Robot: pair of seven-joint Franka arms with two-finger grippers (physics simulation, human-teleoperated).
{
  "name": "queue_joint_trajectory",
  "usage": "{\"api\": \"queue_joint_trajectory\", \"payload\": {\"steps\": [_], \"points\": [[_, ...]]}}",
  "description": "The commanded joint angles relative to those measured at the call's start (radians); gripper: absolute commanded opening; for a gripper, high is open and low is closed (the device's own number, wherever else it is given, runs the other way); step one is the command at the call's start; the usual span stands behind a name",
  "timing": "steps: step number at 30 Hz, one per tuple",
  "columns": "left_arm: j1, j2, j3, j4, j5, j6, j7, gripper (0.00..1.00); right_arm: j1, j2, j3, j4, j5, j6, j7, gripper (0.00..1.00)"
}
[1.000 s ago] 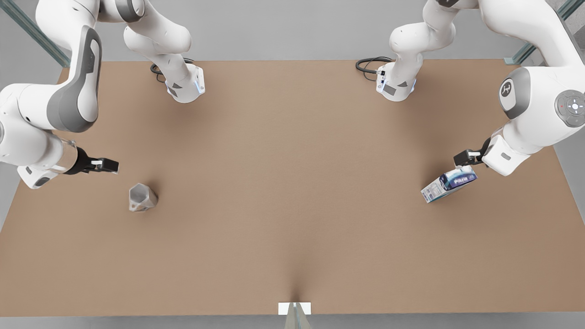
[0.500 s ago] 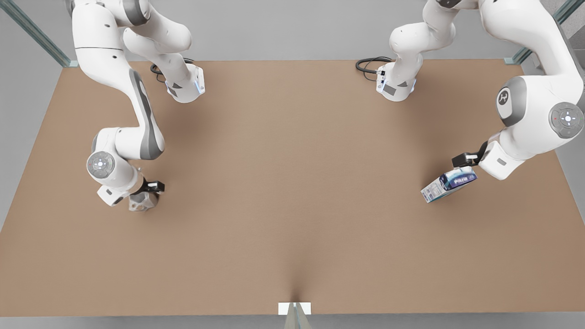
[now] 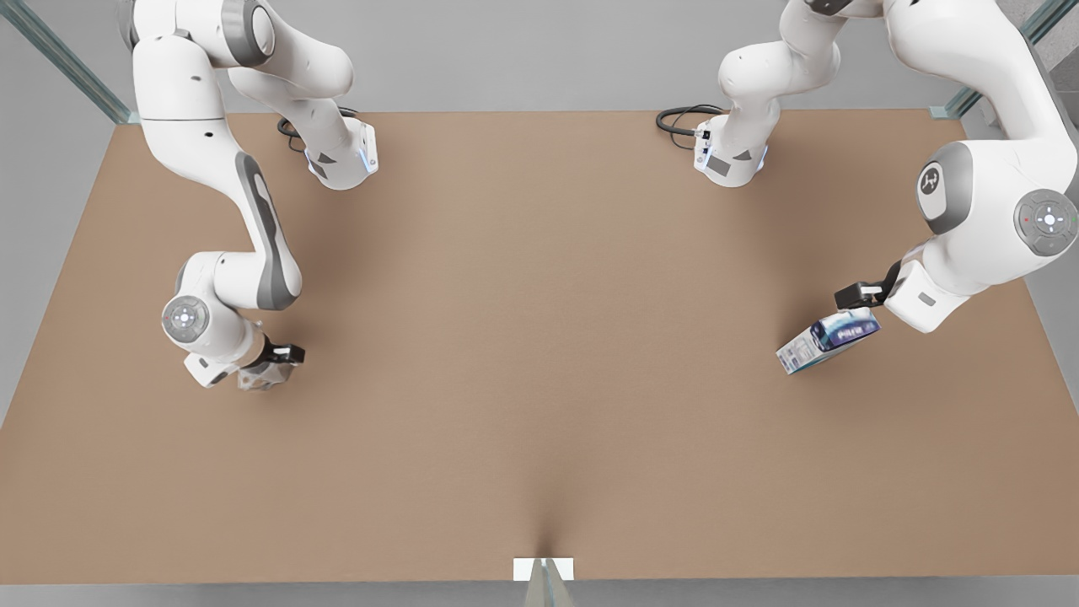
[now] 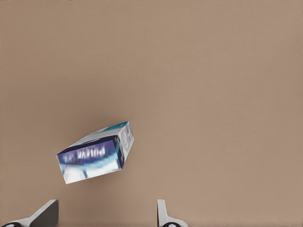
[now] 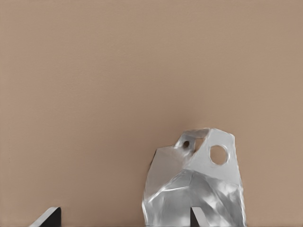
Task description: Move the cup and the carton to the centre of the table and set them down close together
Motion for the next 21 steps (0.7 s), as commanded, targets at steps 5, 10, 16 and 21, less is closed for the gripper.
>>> {"api": "queue_joint_trajectory", "payload": {"steps": [5,10,16,21], "points": [[0.0,0.006,0.001,0.0,-0.001,0.002,0.0,1.0,0.003,0.018,0.0,-0.006,0.0,-0.018,0.002,1.0],[0.0,0.012,0.001,0.0,-0.001,0.002,0.0,1.0,0.002,0.036,0.0,-0.018,0.0,-0.046,0.005,0.99],[0.0,0.014,0.001,0.002,-0.001,0.002,-0.001,1.0,-0.006,0.053,-0.003,-0.038,-0.009,-0.044,0.002,0.99],[0.0,0.014,0.001,0.005,-0.001,0.0,-0.003,1.0,-0.005,0.07,-0.018,0.005,-0.04,-0.049,-0.009,0.31]]}}
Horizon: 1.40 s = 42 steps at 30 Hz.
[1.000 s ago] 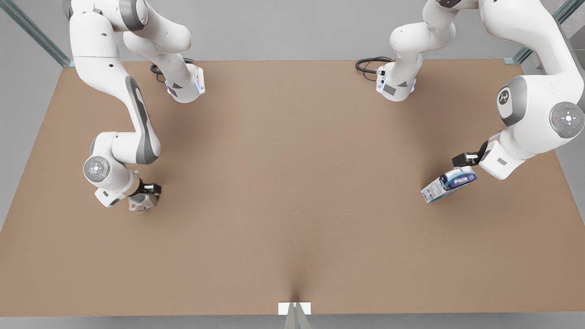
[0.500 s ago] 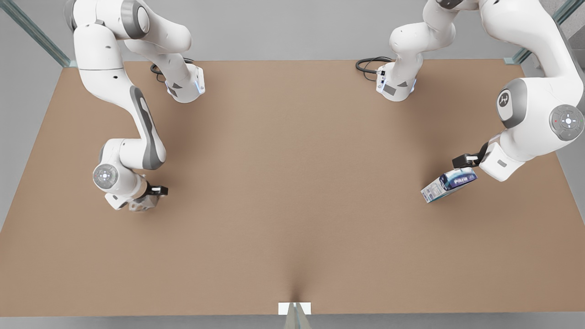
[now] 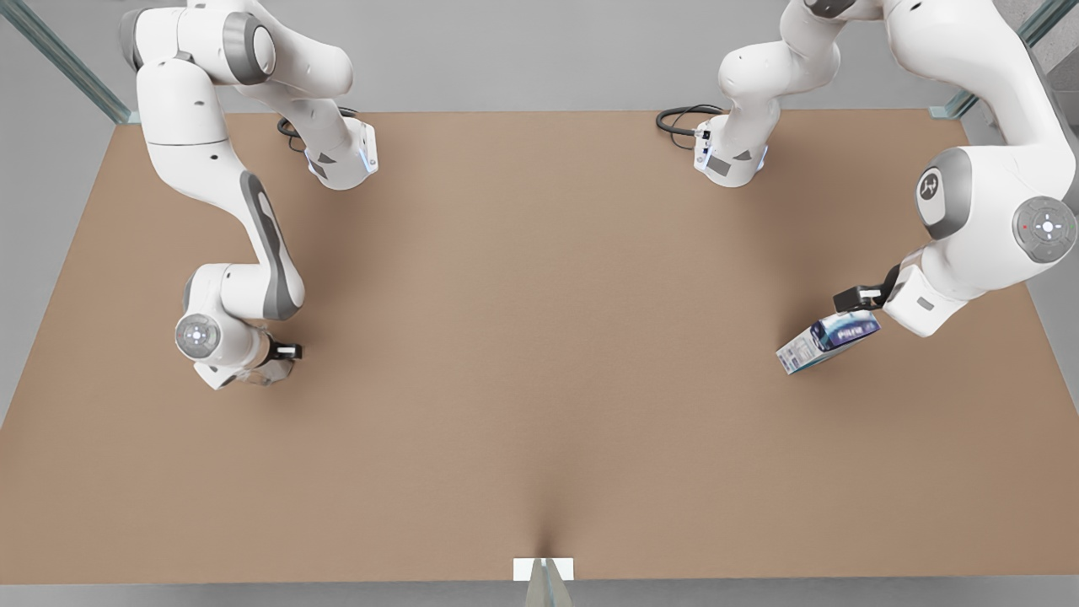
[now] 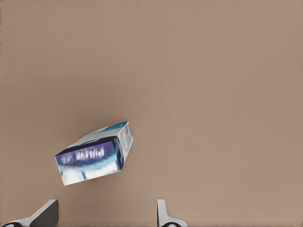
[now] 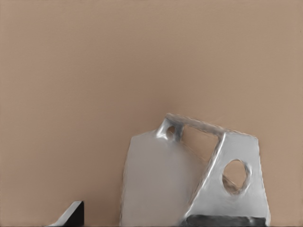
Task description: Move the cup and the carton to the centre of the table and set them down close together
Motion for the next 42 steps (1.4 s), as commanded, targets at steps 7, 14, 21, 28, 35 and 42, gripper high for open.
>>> {"api": "queue_joint_trajectory", "payload": {"steps": [7,14,21,28,35,42], "points": [[0.0,0.001,0.0,0.0,0.0,0.0,0.002,1.0,0.001,0.001,0.0,-0.005,0.0,-0.003,-0.008,0.21],[0.0,-0.002,0.0,0.008,0.0,-0.008,-0.002,1.0,0.005,0.001,0.002,0.003,0.0,0.002,-0.015,0.21],[0.0,-0.014,0.018,0.002,0.001,-0.014,-0.018,1.0,0.001,-0.006,0.002,0.043,0.002,-0.021,-0.054,0.21],[0.0,-0.023,0.057,0.002,0.003,-0.014,-0.044,1.0,0.017,-0.006,0.044,0.279,0.015,-0.199,-0.08,0.21],[-0.048,-0.081,0.069,-0.287,-0.06,0.336,-1.208,1.0,0.233,0.125,0.117,0.569,0.144,-0.248,0.256,0.21],[-0.048,-0.098,0.132,-0.391,-0.118,0.408,-1.321,1.0,0.435,0.515,0.19,1.124,0.149,-0.289,0.765,0.21]]}}
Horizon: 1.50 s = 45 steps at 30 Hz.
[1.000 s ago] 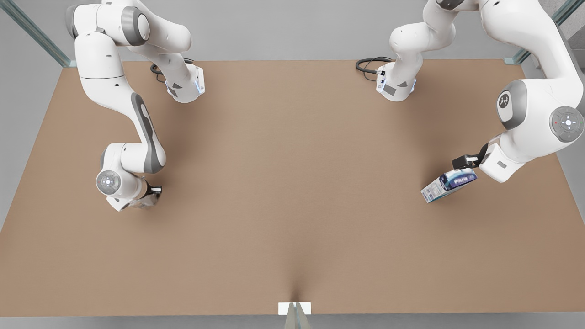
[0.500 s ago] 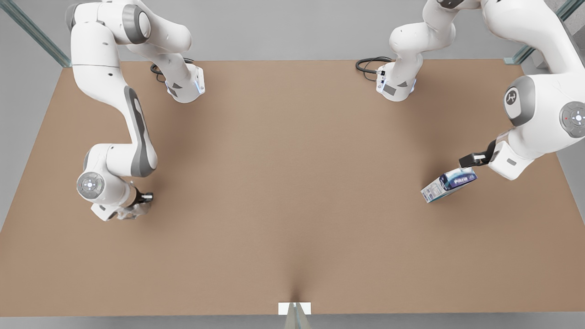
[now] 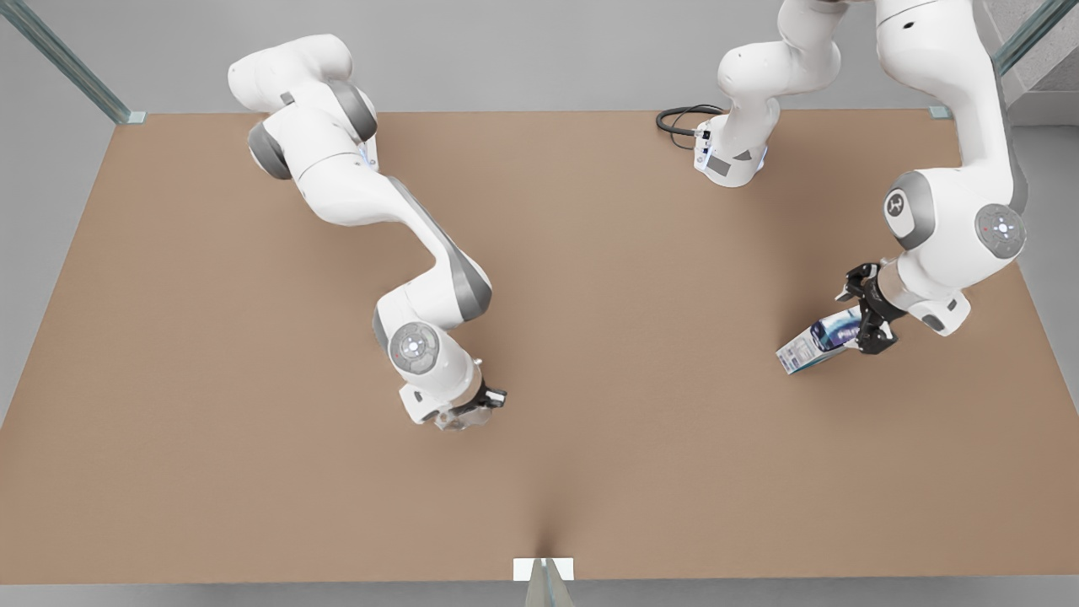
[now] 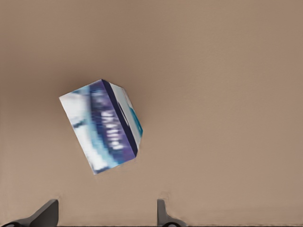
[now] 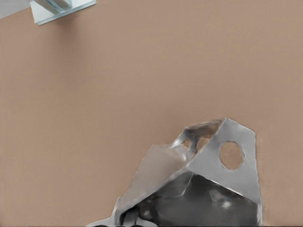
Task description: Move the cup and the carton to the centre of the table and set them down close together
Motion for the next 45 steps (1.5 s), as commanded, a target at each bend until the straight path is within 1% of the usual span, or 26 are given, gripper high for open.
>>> {"api": "queue_joint_trajectory", "payload": {"steps": [1,2,3,6,14,15,16,17,18,19,20,21,22,23,27,29,30,32,33,35,36,37,39,42,44,45], "points": [[0.032,0.0,0.0,-0.01,0.001,0.0,0.0,1.0,0.008,0.012,-0.002,0.02,-0.002,-0.003,0.014,0.21],[0.034,0.001,0.0,-0.021,0.006,0.002,-0.001,1.0,0.037,0.058,-0.002,0.074,-0.002,0.016,0.06,0.21],[0.032,0.001,0.0,-0.021,0.006,0.005,-0.003,1.0,0.051,0.075,0.0,0.078,-0.002,0.077,0.143,0.21],[0.032,0.009,0.0,-0.044,0.003,0.051,-0.009,1.0,0.105,0.124,-0.011,0.095,-0.006,0.134,0.194,0.21],[0.034,0.043,0.0,-0.076,0.0,0.138,-0.015,1.0,0.128,0.163,-0.016,0.095,-0.006,0.213,0.26,0.21],[0.034,0.043,0.025,-0.076,-0.005,0.138,-0.044,1.0,0.14,0.167,-0.019,0.095,-0.006,0.216,0.261,0.21],[0.034,0.043,0.031,-0.076,-0.008,0.146,-0.081,1.0,0.14,0.167,-0.019,0.094,-0.006,0.215,0.261,0.29],[0.034,0.043,0.035,-0.076,-0.008,0.146,-0.095,1.0,0.14,0.167,-0.017,0.094,-0.006,0.223,0.263,0.32],[0.034,0.044,0.035,-0.076,-0.008,0.147,-0.093,1.0,0.14,0.167,-0.017,0.094,-0.006,0.223,0.269,0.41],[0.034,0.046,0.035,-0.077,-0.006,0.158,-0.093,1.0,0.14,0.167,-0.017,0.094,-0.006,0.223,0.269,0.43],[0.034,0.059,0.037,-0.079,-0.002,0.164,-0.081,1.0,0.14,0.169,-0.017,0.094,-0.006,0.226,0.27,0.58],[0.034,0.058,0.048,-0.085,-0.002,0.164,-0.078,1.0,0.14,0.167,-0.017,0.092,-0.006,0.238,0.27,0.65],[0.034,0.055,0.049,-0.097,0.0,0.167,-0.078,1.0,0.14,0.169,-0.017,0.092,-0.006,0.241,0.27,0.68],[0.034,0.053,0.049,-0.122,0.0,0.215,-0.081,1.0,0.142,0.169,-0.017,0.092,-0.006,0.249,0.27,0.68],[0.034,0.055,0.054,-0.124,-0.002,0.216,-0.08,1.0,0.142,0.169,-0.014,0.091,-0.006,0.266,0.27,0.71],[0.034,0.056,0.055,-0.125,-0.002,0.209,-0.081,1.0,0.14,0.167,-0.013,0.091,-0.006,0.259,0.27,0.82],[0.034,0.056,0.055,-0.125,-0.002,0.195,-0.086,1.0,0.14,0.16,-0.01,0.091,-0.004,0.238,0.272,0.85],[0.034,0.056,0.055,-0.125,-0.002,0.195,-0.084,1.0,0.128,0.138,0.004,0.092,0.004,0.243,0.301,0.91],[0.034,0.056,0.055,-0.127,0.0,0.196,-0.086,1.0,0.111,0.134,0.032,0.092,0.004,0.246,0.3,0.91],[0.034,0.067,0.055,-0.125,-0.003,0.213,-0.089,1.0,0.103,0.114,0.036,0.092,0.004,0.241,0.298,0.94],[0.034,0.069,0.057,-0.125,-0.003,0.215,-0.089,1.0,0.071,0.092,0.082,0.089,0.002,0.223,0.298,0.95],[0.034,0.069,0.075,-0.125,-0.002,0.213,-0.083,1.0,0.053,0.066,0.086,0.086,0.001,0.198,0.289,1.0],[0.034,0.066,0.088,-0.125,-0.002,0.195,-0.08,1.0,-0.01,-0.035,0.084,0.039,-0.007,0.052,0.106,1.0],[0.034,0.066,0.098,-0.125,0.0,0.181,-0.076,1.0,-0.167,-0.353,0.081,-0.354,-0.01,-0.027,-0.162,1.0],[0.034,0.069,0.103,-0.122,0.0,0.189,-0.076,1.0,-0.317,-0.524,0.079,-0.543,-0.013,-0.093,-0.404,1.0],[0.034,0.07,0.103,-0.122,0.0,0.195,-0.076,1.0,-0.391,-0.592,0.079,-0.593,-0.067,-0.142,-0.512,1.0]]}}
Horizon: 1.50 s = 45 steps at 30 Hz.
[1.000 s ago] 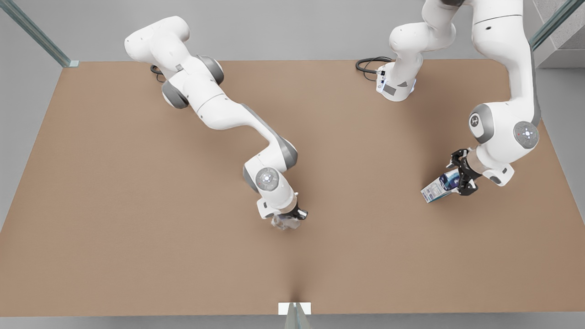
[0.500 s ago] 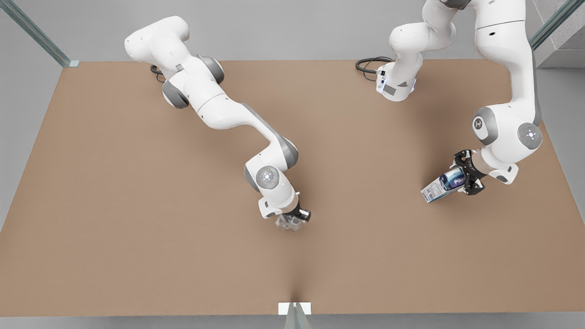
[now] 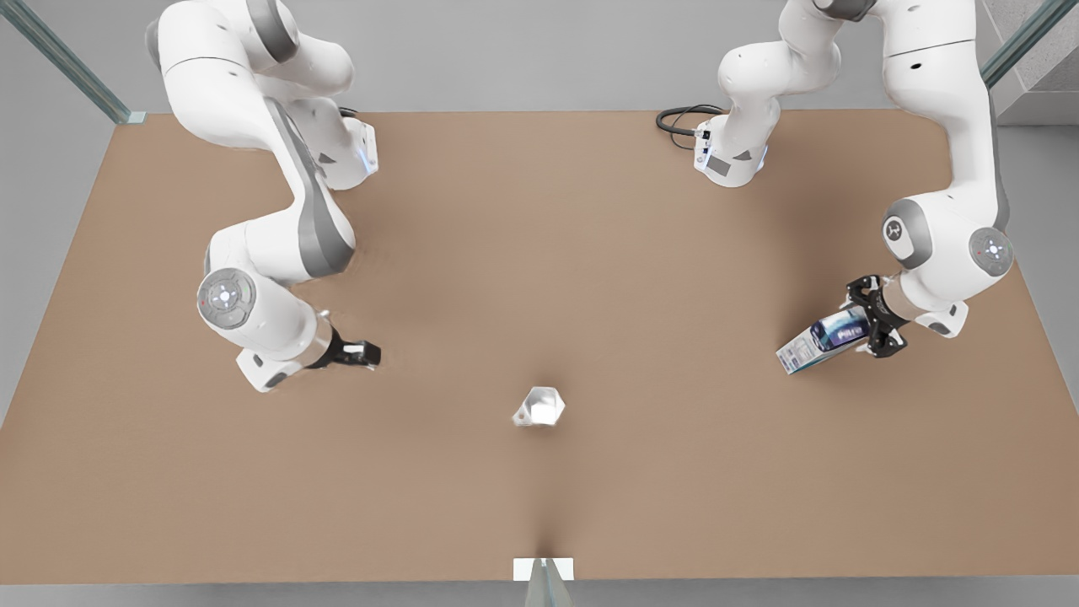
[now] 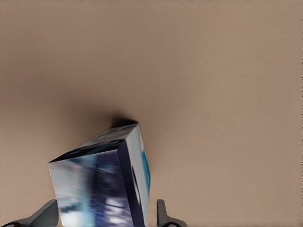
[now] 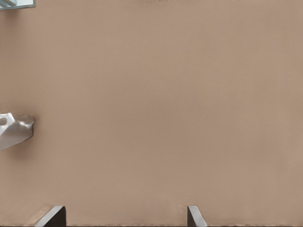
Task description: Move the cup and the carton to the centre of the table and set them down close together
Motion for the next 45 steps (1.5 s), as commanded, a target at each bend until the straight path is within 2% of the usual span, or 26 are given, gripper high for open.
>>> {"api": "queue_joint_trajectory", "payload": {"steps": [1,2,4,5,6,7,8,9,10,11,12,16,17,20,22,23,25,28,29,32,33,40,45], "points": [[-0.001,0.002,0.0,0.001,0.0,0.001,0.0,1.0,-0.012,-0.008,0.0,0.0,-0.002,-0.016,-0.036,1.0],[-0.001,0.013,0.002,0.005,0.002,0.001,0.0,1.0,-0.117,-0.057,0.0,0.0,-0.002,-0.091,-0.214,1.0],[-0.001,0.016,0.02,0.007,0.002,0.001,0.003,1.0,-0.206,-0.144,-0.001,-0.039,-0.003,-0.194,-0.263,1.0],[0.001,0.019,0.02,0.007,0.003,0.004,0.003,1.0,-0.261,-0.224,-0.001,-0.141,-0.005,-0.196,-0.288,1.0],[-0.001,0.027,0.018,0.012,0.003,0.004,0.003,0.94,-0.327,-0.269,-0.003,-0.202,-0.035,-0.214,-0.29,1.0],[-0.001,0.035,0.018,0.019,0.003,0.004,0.003,0.77,-0.338,-0.27,-0.004,-0.204,-0.066,-0.222,-0.288,1.0],[0.001,0.036,0.018,0.021,0.003,0.004,0.003,0.64,-0.338,-0.267,-0.003,-0.202,-0.063,-0.229,-0.288,1.0],[-0.001,0.039,0.02,0.021,0.003,0.006,0.003,0.61,-0.32,-0.266,-0.004,-0.198,-0.059,-0.231,-0.288,1.0],[0.001,0.039,0.018,0.019,0.005,0.004,0.006,0.58,-0.125,-0.267,-0.201,-0.192,-0.059,-0.232,-0.294,1.0],[-0.001,0.041,0.018,0.019,0.003,0.004,0.006,0.58,-0.029,-0.257,-0.305,-0.179,-0.057,-0.223,-0.329,1.0],[0.001,0.044,0.018,0.018,0.003,0.001,0.008,0.58,-0.028,-0.198,-0.301,-0.094,-0.059,-0.235,-0.323,1.0],[0.001,0.035,0.018,0.021,0.003,-0.007,0.02,0.6,-0.023,-0.172,-0.294,-0.04,-0.019,-0.249,-0.297,1.0],[-0.001,0.005,0.017,0.033,0.002,-0.028,0.025,0.6,-0.036,-0.164,-0.267,-0.026,-0.02,-0.251,-0.288,1.0],[-0.119,-0.051,-0.12,0.156,0.022,-0.284,0.02,0.61,-0.034,-0.166,-0.259,-0.026,-0.022,-0.265,-0.268,1.0],[-0.237,-0.051,-0.255,0.208,0.01,-0.346,-0.003,0.63,-0.028,-0.164,-0.261,-0.026,-0.022,-0.265,-0.267,1.0],[-0.303,-0.044,-0.281,0.225,-0.009,-0.337,-0.008,0.63,-0.023,-0.166,-0.261,-0.026,-0.022,-0.265,-0.265,1.0],[-0.369,-0.039,-0.281,0.217,-0.038,-0.274,-0.008,0.63,-0.02,-0.164,-0.259,-0.021,-0.02,-0.263,-0.248,1.0],[-0.435,0.021,-0.278,0.22,-0.035,-0.162,-0.017,0.64,-0.02,-0.163,-0.259,-0.017,-0.025,-0.263,-0.253,1.0],[-0.499,0.059,-0.276,0.234,-0.033,-0.148,-0.024,0.64,-0.023,-0.163,-0.259,-0.003,-0.023,-0.265,-0.256,1.0],[-0.603,0.17,-0.267,0.398,-0.033,-0.228,-0.069,0.64,-0.023,-0.164,-0.261,-0.003,-0.026,-0.265,-0.254,1.0],[-0.62,0.186,-0.268,0.401,-0.036,-0.237,-0.08,0.65,-0.022,-0.164,-0.261,-0.003,-0.026,-0.265,-0.253,1.0],[-0.66,0.298,-0.233,0.466,-0.03,-0.203,-0.095,0.66,-0.02,-0.163,-0.259,-0.003,-0.025,-0.265,-0.25,1.0],[-0.659,0.324,-0.229,0.466,-0.03,-0.2,-0.09,0.67,-0.022,-0.163,-0.259,-0.003,-0.025,-0.265,-0.25,1.0]]}}
